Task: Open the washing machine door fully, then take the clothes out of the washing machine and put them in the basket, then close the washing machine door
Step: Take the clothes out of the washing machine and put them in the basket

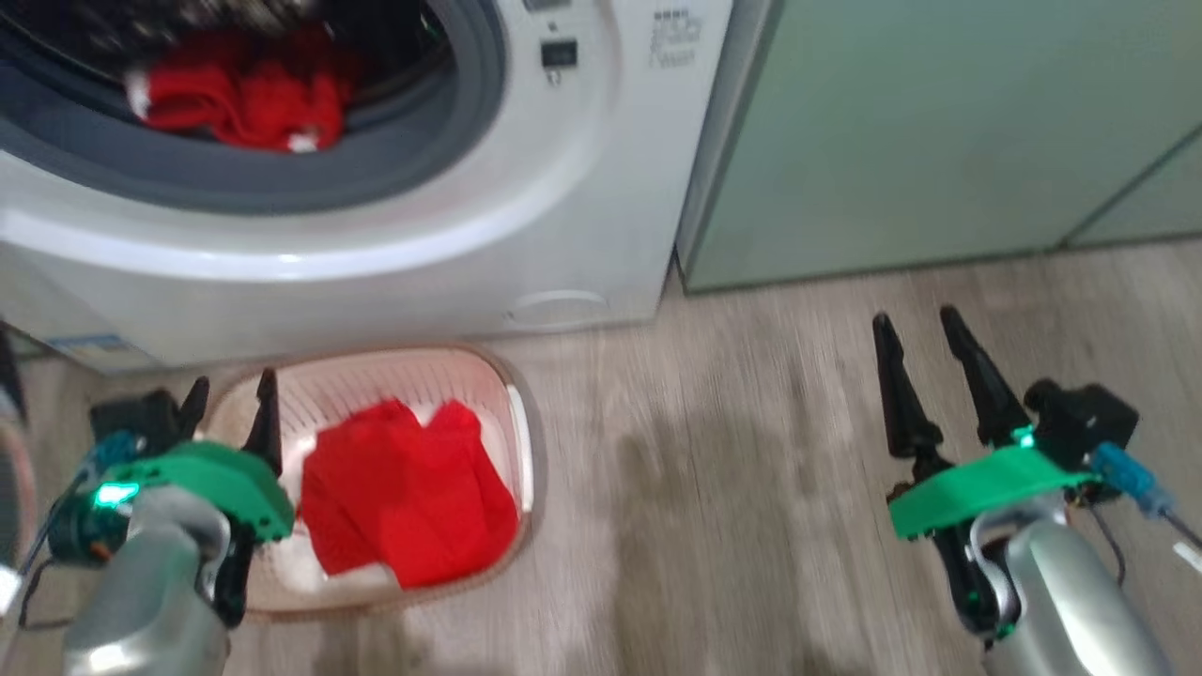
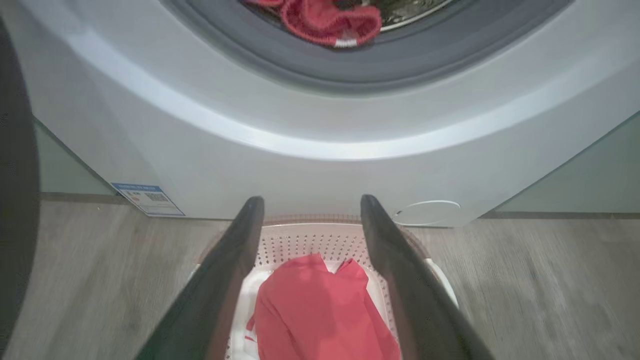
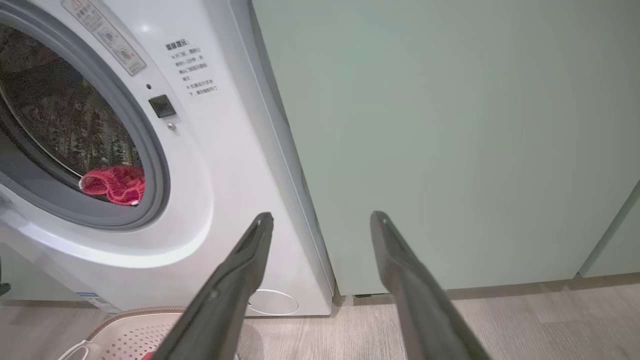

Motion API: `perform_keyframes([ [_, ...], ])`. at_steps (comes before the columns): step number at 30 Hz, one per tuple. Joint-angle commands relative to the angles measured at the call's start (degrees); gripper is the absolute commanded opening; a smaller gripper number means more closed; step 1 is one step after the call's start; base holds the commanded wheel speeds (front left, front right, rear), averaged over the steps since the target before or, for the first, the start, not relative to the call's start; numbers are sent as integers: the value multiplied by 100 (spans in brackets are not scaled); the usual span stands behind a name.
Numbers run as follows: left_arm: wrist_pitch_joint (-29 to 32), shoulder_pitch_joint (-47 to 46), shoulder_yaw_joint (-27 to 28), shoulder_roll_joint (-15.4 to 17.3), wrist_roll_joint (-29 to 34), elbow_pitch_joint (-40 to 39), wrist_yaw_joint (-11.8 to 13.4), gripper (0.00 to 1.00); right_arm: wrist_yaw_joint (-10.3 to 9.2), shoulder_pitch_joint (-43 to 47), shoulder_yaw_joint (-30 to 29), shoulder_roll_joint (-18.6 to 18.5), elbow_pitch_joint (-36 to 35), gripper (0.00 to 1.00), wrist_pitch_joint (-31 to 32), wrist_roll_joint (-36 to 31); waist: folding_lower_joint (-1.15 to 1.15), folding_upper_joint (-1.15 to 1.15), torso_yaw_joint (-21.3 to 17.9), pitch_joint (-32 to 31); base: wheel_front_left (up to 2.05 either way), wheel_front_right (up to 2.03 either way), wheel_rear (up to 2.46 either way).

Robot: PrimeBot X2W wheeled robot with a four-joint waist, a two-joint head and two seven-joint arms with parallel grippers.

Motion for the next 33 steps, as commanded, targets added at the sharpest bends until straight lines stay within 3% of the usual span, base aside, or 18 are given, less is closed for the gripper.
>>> perform_keyframes([
  [1, -52, -47, 277, 217, 85, -227, -3, 100, -3, 63, 76, -4, -151, 100, -35, -44, 0, 0, 141, -395, 0, 0, 0],
  [10, -53, 980, 1208, 21, 602, -1432, -135, 100, -3, 596, -107, 88, -207, 100, -35, -184, 0, 0, 164, -1176, 0, 0, 0],
  [17, -53, 1664, 1677, -206, 826, -2081, -188, 100, -3, 840, -215, 112, -290, 100, -35, -236, 0, 0, 129, -1404, 0, 0, 0],
  [33, -53, 2076, 1924, -535, 1115, -2446, -240, 100, -3, 998, -407, 166, -331, 100, -35, -286, 0, 0, 242, -1506, 0, 0, 0],
])
